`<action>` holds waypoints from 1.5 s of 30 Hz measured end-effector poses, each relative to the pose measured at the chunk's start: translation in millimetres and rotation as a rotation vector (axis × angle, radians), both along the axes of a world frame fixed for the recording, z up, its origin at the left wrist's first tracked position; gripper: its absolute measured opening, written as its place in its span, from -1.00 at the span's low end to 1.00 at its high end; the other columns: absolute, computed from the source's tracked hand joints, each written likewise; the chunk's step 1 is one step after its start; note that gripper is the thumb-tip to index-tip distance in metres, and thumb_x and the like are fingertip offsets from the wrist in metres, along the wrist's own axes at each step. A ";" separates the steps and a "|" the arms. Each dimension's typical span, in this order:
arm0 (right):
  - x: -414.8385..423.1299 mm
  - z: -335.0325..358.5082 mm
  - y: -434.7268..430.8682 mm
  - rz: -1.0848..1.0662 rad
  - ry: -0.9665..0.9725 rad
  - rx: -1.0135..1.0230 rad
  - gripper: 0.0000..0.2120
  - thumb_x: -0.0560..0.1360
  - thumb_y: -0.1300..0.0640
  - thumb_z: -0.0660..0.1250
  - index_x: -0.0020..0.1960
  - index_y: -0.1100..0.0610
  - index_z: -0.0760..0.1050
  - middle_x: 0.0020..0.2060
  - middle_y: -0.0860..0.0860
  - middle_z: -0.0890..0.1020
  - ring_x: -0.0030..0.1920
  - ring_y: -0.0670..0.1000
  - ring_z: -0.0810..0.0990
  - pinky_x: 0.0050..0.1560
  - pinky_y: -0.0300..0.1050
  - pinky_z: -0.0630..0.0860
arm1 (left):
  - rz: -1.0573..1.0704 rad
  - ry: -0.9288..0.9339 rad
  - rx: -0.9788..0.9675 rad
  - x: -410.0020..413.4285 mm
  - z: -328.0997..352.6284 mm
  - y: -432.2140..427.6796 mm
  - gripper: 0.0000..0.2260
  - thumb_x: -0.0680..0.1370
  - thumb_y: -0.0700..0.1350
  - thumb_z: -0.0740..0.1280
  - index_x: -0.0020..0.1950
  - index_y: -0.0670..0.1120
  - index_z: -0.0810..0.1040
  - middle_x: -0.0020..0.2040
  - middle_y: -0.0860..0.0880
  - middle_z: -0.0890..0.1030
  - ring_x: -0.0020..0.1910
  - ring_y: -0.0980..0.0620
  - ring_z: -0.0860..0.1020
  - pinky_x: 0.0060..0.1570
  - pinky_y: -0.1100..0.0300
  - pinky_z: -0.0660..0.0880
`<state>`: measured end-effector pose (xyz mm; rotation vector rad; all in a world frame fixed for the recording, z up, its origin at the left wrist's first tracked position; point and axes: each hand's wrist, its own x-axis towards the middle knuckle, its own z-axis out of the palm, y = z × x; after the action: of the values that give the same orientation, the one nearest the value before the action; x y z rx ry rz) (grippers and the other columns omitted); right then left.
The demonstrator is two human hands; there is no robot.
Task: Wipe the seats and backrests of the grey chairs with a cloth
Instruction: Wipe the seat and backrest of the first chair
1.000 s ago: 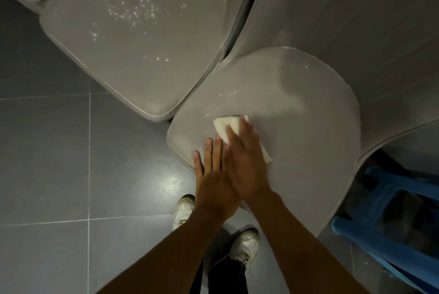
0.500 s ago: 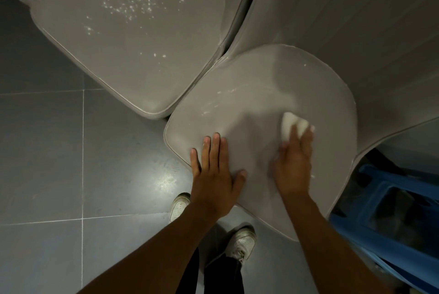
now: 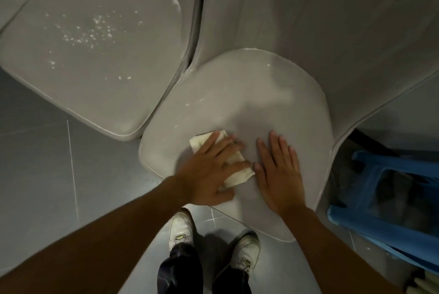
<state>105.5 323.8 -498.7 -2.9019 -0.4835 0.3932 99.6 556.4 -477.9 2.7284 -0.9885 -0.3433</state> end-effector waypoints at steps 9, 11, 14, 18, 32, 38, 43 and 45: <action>0.0 -8.8 -2.5 -0.022 -0.045 0.022 -0.44 0.65 -0.09 0.03 0.61 0.01 0.08 0.61 0.06 0.03 0.61 0.07 -0.08 0.57 0.13 -0.01 | -0.260 -0.018 0.025 17.6 -7.4 41.7 -0.43 0.49 0.12 0.33 0.52 0.14 0.41 0.58 -0.11 0.29 0.59 -0.19 0.20 0.55 -0.24 0.06; 0.1 -8.9 -2.6 -0.015 -0.041 0.024 -0.44 0.64 -0.10 0.01 0.61 0.01 0.08 0.61 0.06 0.02 0.61 0.07 -0.09 0.57 0.14 0.00 | -0.215 -0.112 0.059 20.1 -9.1 38.3 -0.55 0.62 0.15 0.22 0.52 0.20 0.39 0.53 -0.09 0.37 0.51 -0.17 0.32 0.50 -0.18 0.16; 0.9 -8.4 -2.7 -0.022 -0.038 0.038 -0.44 0.64 -0.10 0.02 0.61 -0.01 0.08 0.61 0.06 0.02 0.61 0.07 -0.08 0.57 0.14 -0.01 | 0.053 -0.210 0.111 23.4 -10.7 18.3 -0.58 0.66 0.21 0.15 0.52 0.23 0.39 0.35 -0.13 0.48 0.26 -0.20 0.46 0.23 -0.10 0.30; 0.2 -10.3 -2.5 -0.028 -0.039 0.033 -0.43 0.63 -0.09 0.05 0.61 -0.01 0.07 0.61 0.05 0.01 0.61 0.07 -0.08 0.57 0.13 -0.02 | 0.776 -0.247 0.160 28.9 -13.3 -17.4 -0.57 0.66 0.18 0.19 0.50 0.09 0.45 0.23 -0.23 0.48 0.11 -0.21 0.43 0.05 -0.05 0.28; 0.2 -11.6 -3.0 -0.039 -0.066 0.075 -0.44 0.62 -0.08 0.06 0.60 -0.01 0.12 0.61 0.05 0.05 0.60 0.08 -0.04 0.57 0.12 0.00 | 0.805 -0.154 0.129 3.9 -11.4 14.3 -0.57 0.65 0.13 0.17 0.54 0.18 0.37 0.41 -0.18 0.40 0.11 -0.24 0.45 0.03 -0.07 0.40; 0.5 -11.2 -2.4 -0.046 -0.052 0.043 -0.43 0.62 -0.11 0.00 0.61 -0.02 0.08 0.61 0.06 0.03 0.61 0.06 -0.08 0.57 0.12 -0.02 | 1.024 -0.168 0.093 -11.8 -15.6 -4.7 -0.56 0.67 0.09 0.16 0.55 0.07 0.38 0.38 -0.27 0.42 0.07 -0.25 0.42 -0.02 -0.07 0.36; -0.3 -12.5 -2.2 -0.040 -0.062 0.044 -0.43 0.62 -0.10 0.03 0.61 0.00 0.10 0.61 0.07 0.04 0.61 0.08 -0.05 0.57 0.13 -0.01 | 0.525 -0.159 0.142 -21.7 -12.2 -23.8 -0.56 0.67 0.11 0.14 0.56 0.13 0.34 0.37 -0.17 0.44 0.07 -0.16 0.49 -0.02 0.00 0.40; -0.8 -12.7 -2.3 -0.044 -0.067 0.051 -0.43 0.62 -0.10 0.04 0.60 0.01 0.11 0.61 0.07 0.05 0.60 0.08 -0.04 0.56 0.13 0.00 | 0.773 -0.123 0.088 -10.3 -13.3 -7.3 -0.57 0.66 0.09 0.16 0.55 0.14 0.37 0.37 -0.19 0.43 0.12 -0.20 0.47 0.01 -0.03 0.39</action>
<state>104.8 321.6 -511.4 -2.8781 -0.4317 0.2737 89.3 549.1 -491.2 2.9675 0.1122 -0.0758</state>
